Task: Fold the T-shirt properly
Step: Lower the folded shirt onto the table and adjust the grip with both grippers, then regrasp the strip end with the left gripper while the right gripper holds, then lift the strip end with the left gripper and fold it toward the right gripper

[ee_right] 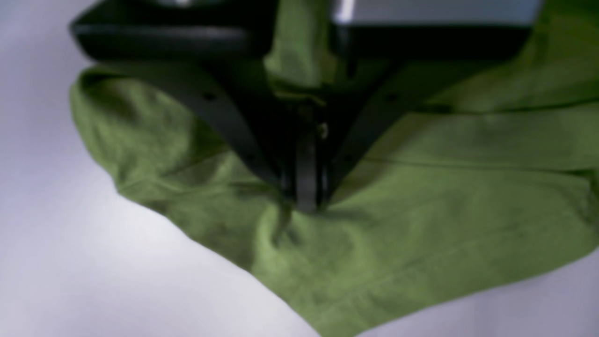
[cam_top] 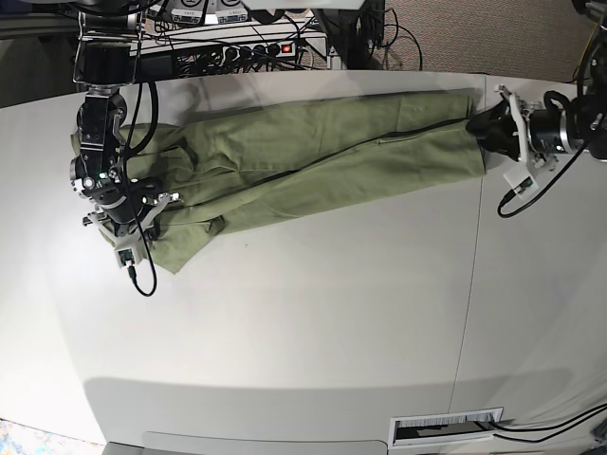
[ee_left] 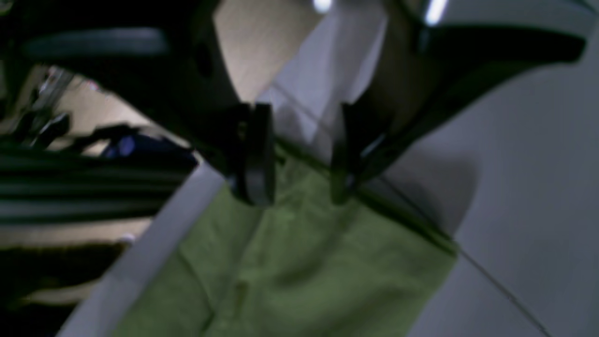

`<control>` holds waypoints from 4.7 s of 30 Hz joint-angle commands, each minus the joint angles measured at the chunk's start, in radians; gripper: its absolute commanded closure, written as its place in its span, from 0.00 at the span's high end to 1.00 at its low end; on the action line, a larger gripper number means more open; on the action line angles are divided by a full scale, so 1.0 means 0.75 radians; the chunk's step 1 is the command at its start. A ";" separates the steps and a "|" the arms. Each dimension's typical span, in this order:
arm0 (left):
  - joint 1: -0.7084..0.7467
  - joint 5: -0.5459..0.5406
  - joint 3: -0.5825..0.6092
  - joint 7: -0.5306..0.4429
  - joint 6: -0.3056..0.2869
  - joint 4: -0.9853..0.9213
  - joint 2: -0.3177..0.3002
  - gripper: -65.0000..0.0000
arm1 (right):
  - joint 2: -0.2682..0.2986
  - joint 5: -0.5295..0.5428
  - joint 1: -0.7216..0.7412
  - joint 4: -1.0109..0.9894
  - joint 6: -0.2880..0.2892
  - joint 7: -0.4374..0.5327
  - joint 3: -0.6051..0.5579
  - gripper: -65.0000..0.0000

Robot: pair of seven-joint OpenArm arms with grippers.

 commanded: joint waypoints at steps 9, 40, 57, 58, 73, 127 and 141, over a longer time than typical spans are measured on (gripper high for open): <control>-0.014 -0.026 -0.012 -0.023 0.004 -0.105 0.061 0.34 | 0.019 -0.076 -0.023 -0.027 -0.016 -0.212 0.002 0.00; 0.017 -0.346 -0.232 0.174 -0.004 -0.322 0.150 0.34 | 0.019 -0.076 -0.023 -0.026 -0.016 -0.217 0.002 0.00; 0.008 -0.311 -0.232 0.143 -0.033 -0.322 0.290 0.34 | 0.019 -0.076 -0.023 -0.026 -0.016 -0.216 0.002 0.00; 0.008 -0.310 -0.232 0.139 -0.033 -0.322 0.290 0.34 | 0.019 -0.076 -0.023 -0.026 -0.016 -0.216 0.002 0.00; -0.093 -0.371 -0.232 0.191 -0.129 -0.317 0.255 0.00 | 0.015 0.030 -0.031 -0.026 -0.015 -0.272 0.001 0.00; -0.098 -0.469 -0.228 0.148 -0.129 0.277 0.697 0.00 | -0.231 0.053 -0.016 -0.025 -0.011 -0.270 -0.316 0.00; -0.085 0.021 0.187 -0.069 -0.129 0.265 0.796 0.00 | -0.228 0.026 -0.016 -0.025 -0.012 -0.274 -0.314 0.00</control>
